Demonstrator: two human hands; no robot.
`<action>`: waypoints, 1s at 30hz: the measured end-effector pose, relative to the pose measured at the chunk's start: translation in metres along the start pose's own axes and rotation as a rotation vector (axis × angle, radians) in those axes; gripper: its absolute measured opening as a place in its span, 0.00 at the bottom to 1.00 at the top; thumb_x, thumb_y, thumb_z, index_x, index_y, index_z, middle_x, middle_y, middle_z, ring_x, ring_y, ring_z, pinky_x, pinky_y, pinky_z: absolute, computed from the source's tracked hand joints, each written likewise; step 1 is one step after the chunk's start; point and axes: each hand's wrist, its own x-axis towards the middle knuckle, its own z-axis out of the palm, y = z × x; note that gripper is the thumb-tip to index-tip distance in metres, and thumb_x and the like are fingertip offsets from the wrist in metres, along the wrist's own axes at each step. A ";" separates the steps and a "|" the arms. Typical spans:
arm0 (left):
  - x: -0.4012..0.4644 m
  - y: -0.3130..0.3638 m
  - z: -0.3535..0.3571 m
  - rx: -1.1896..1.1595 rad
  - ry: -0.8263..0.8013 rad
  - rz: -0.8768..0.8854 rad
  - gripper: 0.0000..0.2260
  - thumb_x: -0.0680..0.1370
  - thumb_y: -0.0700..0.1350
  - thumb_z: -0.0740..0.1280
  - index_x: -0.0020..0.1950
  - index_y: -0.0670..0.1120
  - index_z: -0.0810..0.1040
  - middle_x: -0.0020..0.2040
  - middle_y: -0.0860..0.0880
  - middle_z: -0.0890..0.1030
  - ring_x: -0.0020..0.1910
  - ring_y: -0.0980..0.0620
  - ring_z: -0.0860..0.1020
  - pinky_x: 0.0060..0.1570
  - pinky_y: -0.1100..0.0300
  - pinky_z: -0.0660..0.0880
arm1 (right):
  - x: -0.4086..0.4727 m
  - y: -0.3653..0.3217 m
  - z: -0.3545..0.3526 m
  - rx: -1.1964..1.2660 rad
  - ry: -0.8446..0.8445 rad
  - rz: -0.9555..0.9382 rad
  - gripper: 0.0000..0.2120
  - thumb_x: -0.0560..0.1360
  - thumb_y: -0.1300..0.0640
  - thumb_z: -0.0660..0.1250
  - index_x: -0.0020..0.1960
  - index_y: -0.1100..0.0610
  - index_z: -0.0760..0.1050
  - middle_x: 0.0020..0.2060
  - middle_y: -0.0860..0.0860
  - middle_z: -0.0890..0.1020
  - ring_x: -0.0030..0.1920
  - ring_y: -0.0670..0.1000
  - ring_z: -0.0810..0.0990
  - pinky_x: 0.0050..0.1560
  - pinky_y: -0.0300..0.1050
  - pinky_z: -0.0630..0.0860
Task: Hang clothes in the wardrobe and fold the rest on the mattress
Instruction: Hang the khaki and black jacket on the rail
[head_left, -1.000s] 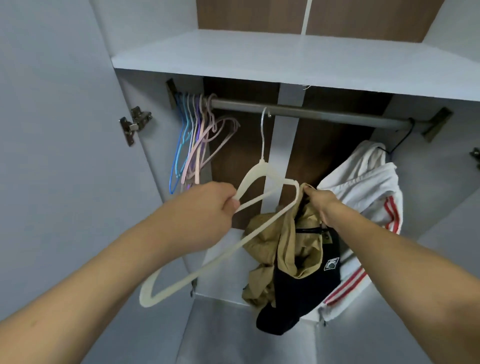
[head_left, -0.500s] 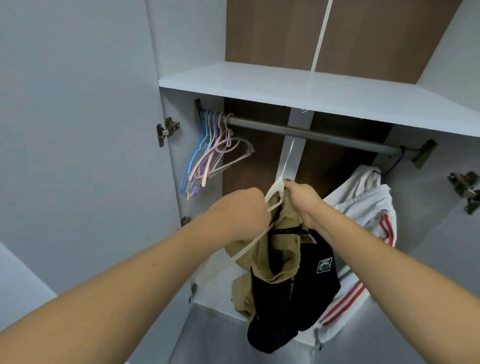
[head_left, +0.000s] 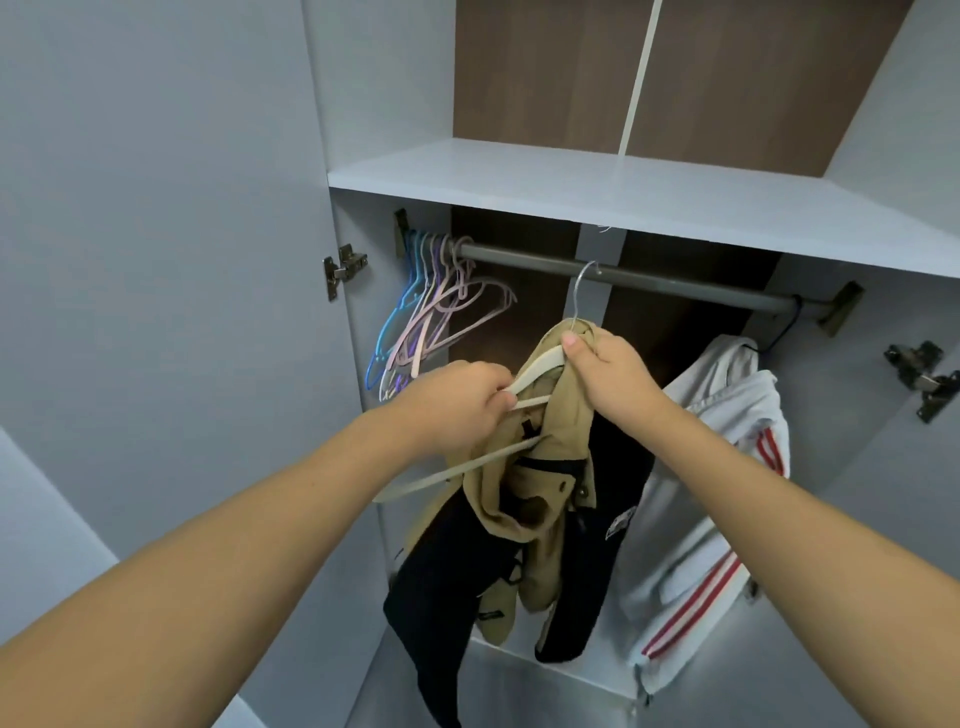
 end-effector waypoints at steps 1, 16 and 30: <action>-0.002 0.002 -0.003 0.180 0.015 -0.004 0.07 0.83 0.49 0.58 0.50 0.49 0.73 0.42 0.52 0.76 0.47 0.47 0.78 0.48 0.49 0.74 | 0.000 0.001 0.002 0.058 0.016 0.004 0.14 0.84 0.51 0.55 0.46 0.49 0.78 0.47 0.50 0.81 0.50 0.48 0.79 0.54 0.46 0.74; 0.005 -0.005 0.093 -0.361 -0.078 -0.574 0.23 0.72 0.54 0.70 0.59 0.43 0.67 0.51 0.43 0.78 0.48 0.42 0.81 0.47 0.48 0.81 | 0.009 0.017 -0.003 0.241 0.373 0.009 0.17 0.84 0.52 0.55 0.40 0.52 0.76 0.38 0.47 0.78 0.35 0.35 0.76 0.37 0.28 0.70; 0.026 -0.027 0.029 -1.785 0.166 -0.942 0.14 0.80 0.41 0.56 0.42 0.43 0.79 0.36 0.44 0.82 0.28 0.45 0.81 0.31 0.53 0.78 | -0.015 0.075 -0.003 0.440 0.506 0.253 0.12 0.79 0.51 0.65 0.47 0.57 0.82 0.39 0.54 0.84 0.39 0.45 0.83 0.39 0.40 0.80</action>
